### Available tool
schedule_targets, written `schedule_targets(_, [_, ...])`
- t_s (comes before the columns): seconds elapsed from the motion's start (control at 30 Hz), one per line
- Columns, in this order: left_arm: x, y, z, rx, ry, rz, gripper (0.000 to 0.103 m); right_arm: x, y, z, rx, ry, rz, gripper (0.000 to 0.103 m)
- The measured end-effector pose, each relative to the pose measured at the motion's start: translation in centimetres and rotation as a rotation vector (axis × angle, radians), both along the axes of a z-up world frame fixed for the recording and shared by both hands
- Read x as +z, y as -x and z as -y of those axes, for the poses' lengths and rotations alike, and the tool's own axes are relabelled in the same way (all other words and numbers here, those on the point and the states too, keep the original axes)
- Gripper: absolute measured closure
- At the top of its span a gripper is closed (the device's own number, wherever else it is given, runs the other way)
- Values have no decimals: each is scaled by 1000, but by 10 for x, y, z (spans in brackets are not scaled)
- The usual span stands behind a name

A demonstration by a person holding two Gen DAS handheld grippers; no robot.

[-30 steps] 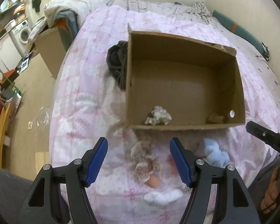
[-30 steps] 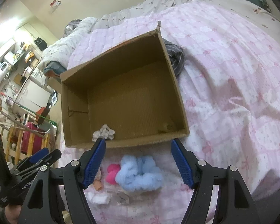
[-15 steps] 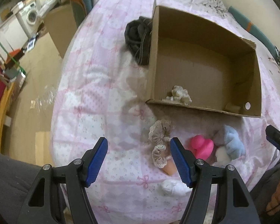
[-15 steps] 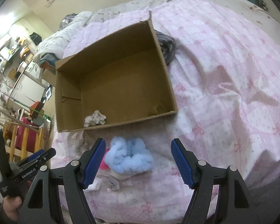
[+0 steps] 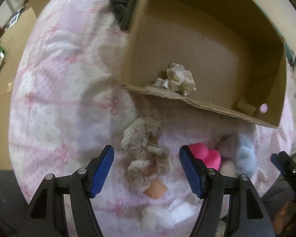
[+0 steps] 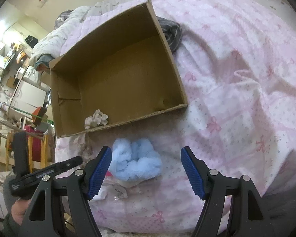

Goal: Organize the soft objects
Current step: 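Return the left tool and grasp the second lace scrunchie, then hold the lace scrunchie in the left tool while the right tool grasps the blue scrunchie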

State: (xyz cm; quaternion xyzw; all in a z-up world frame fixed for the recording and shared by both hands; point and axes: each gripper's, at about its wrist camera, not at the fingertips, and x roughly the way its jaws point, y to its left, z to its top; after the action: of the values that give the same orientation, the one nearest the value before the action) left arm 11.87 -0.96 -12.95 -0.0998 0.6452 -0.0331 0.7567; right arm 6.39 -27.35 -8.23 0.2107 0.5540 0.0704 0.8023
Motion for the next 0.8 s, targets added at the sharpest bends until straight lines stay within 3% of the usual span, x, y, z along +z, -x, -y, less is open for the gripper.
schedule_targets(0.1, [-16,-4,12,-52,31,-55,40,-5,-2,-1,3,-1,-21,27])
schedule_targets(0.23, [-18,-7,15,-73,-24,-36,71,-9,-4,-3,11,-10,-36,27])
schedule_targets(0.33, [-15,-12,4,-29,57,-50,90,-10,-5,-2,8,-15,-42,27])
schedule_targets(0.43, [-4,-13,-6,-3,91,-33,91,-10,-5,-1,4,-23,-43,27])
schedule_targets(0.67, [55,5,-21,-19,150,45,91,-10,-5,3,-5,-43,-44,27])
schedule_targets(0.8, [76,22,-30,-58,101,76,91,-10,-5,2,1,-52,-47,27])
